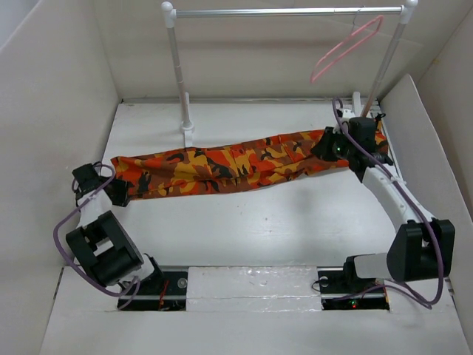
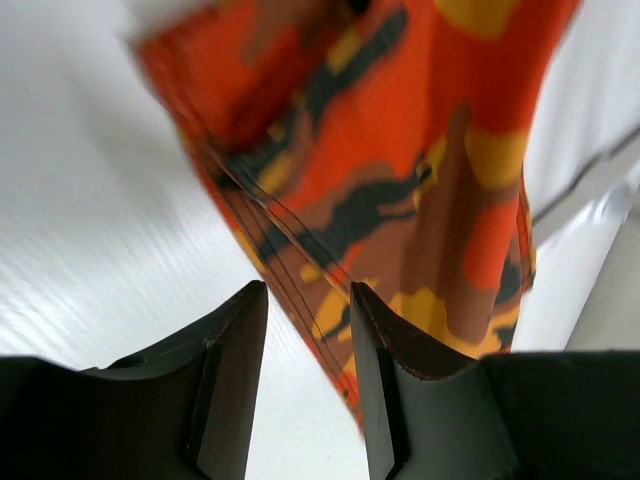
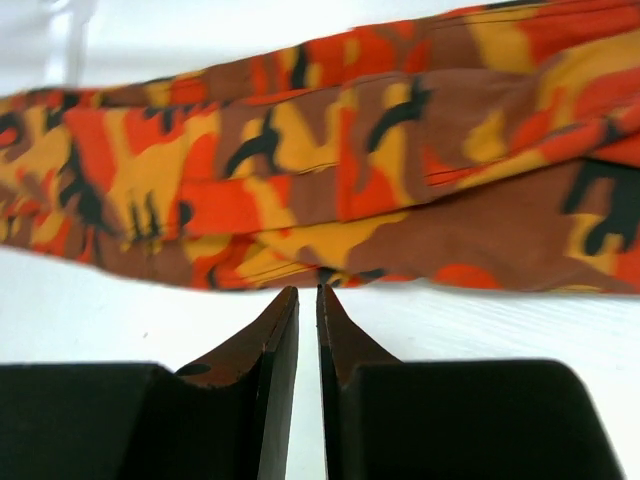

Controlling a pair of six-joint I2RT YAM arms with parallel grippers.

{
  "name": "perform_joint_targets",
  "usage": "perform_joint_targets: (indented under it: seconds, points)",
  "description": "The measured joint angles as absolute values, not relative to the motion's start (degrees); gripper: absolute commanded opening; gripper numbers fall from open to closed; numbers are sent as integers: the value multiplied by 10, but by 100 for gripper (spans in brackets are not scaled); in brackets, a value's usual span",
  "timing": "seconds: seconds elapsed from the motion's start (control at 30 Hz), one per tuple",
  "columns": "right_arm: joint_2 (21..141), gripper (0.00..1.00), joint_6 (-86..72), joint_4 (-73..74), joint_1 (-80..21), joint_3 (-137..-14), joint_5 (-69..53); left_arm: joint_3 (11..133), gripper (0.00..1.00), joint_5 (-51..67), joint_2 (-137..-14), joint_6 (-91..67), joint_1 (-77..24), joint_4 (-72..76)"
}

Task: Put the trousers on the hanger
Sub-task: Fold the trousers at the center of the board.

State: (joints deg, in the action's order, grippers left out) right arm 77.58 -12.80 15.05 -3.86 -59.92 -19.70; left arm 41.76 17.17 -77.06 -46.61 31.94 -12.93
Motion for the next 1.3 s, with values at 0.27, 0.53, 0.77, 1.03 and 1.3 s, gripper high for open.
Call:
perform_joint_targets:
  seconds: [0.27,0.53,0.77,1.03,1.3]
  points:
    - [750,19,-99,150,-54,-569,-233,420,35,141,-817,-469,355,-100]
    - [751,19,-76,156,-80,-561,-243,420,32,143,-858,-469,354,-66]
    - [751,19,-68,159,-112,-536,-243,420,26,154,-872,-472,354,-34]
    - [752,19,-62,163,-124,-525,-243,420,0,155,-891,-477,354,-21]
    - [742,19,-52,183,-123,-516,-242,421,0,157,-847,-475,354,-35]
